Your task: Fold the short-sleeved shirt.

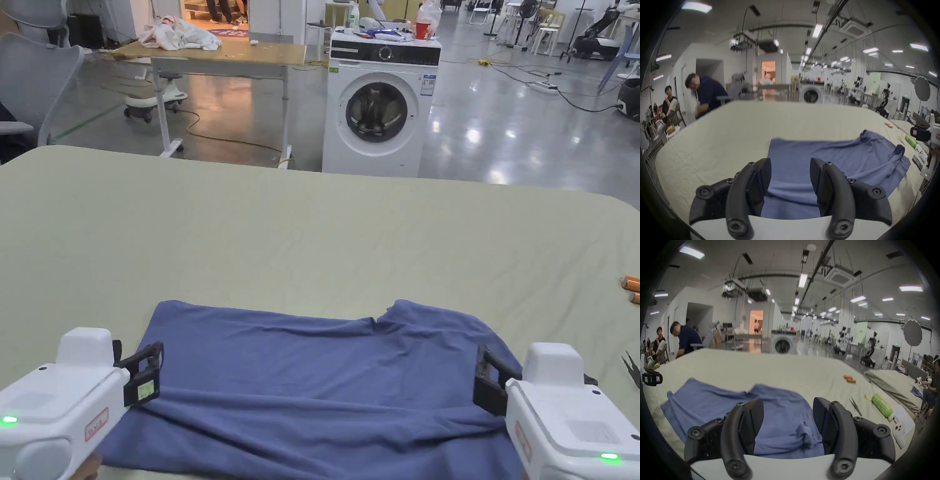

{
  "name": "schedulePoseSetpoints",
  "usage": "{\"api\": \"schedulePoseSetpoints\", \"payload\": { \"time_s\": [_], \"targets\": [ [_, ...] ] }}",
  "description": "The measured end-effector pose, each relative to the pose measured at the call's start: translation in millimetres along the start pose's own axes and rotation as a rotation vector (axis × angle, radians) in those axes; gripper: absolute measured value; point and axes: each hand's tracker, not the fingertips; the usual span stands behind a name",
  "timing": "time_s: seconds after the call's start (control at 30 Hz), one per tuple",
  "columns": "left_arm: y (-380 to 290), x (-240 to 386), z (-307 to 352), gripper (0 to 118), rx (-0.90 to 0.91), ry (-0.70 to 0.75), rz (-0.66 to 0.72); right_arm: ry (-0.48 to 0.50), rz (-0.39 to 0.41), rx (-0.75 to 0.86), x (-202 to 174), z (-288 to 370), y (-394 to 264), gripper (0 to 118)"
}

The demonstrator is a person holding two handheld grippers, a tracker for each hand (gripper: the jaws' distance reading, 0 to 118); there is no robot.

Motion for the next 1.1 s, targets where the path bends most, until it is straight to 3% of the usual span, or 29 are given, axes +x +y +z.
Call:
{"api": "schedulePoseSetpoints", "payload": {
  "time_s": [0.07, 0.13, 0.2, 0.33, 0.5, 0.8, 0.87, 0.93, 0.97, 1.1],
  "targets": [
    [-1.3, 10.9, 13.2, 30, 0.073, 0.016, -0.020, -0.002, -0.008, 0.052, -11.7, 10.8, 0.9, 45],
    [-3.2, 20.6, 23.4, 9, 0.122, 0.038, -0.035, -0.006, -0.019, 0.094, -21.7, 21.2, 0.4, 2],
    [-4.8, 27.8, 33.8, 0, 0.159, 0.067, -0.031, -0.030, -0.029, 0.138, -30.5, 31.8, -1.4, 1],
    [-8.0, 35.6, 56.0, 0, 0.239, 0.089, -0.054, -0.010, -0.044, 0.181, -38.7, 49.4, -3.4, 0],
    [-10.0, 21.1, 63.3, 0, 0.185, 0.129, -0.073, 0.004, -0.023, 0.197, -40.4, 59.7, -6.0, 0],
    [-28.9, -57.2, -1.5, 0, -0.344, 0.105, 0.062, 0.018, -0.026, 0.120, -28.9, 59.4, -21.1, 0],
    [-34.7, -65.7, -18.5, 31, -0.420, 0.095, 0.084, 0.011, -0.032, 0.105, -25.4, 57.6, -25.8, 0],
    [-42.7, -71.3, -36.6, 76, -0.500, 0.086, 0.109, 0.006, -0.038, 0.087, -22.0, 56.0, -28.7, 0],
    [-47.0, -72.0, -45.7, 81, -0.551, 0.073, 0.110, 0.002, -0.042, 0.079, -20.5, 55.5, -30.0, 0],
    [-61.2, -62.0, -64.0, 79, -0.644, 0.099, 0.037, -0.011, -0.042, 0.044, -12.0, 54.2, -33.1, 0]
  ]
}}
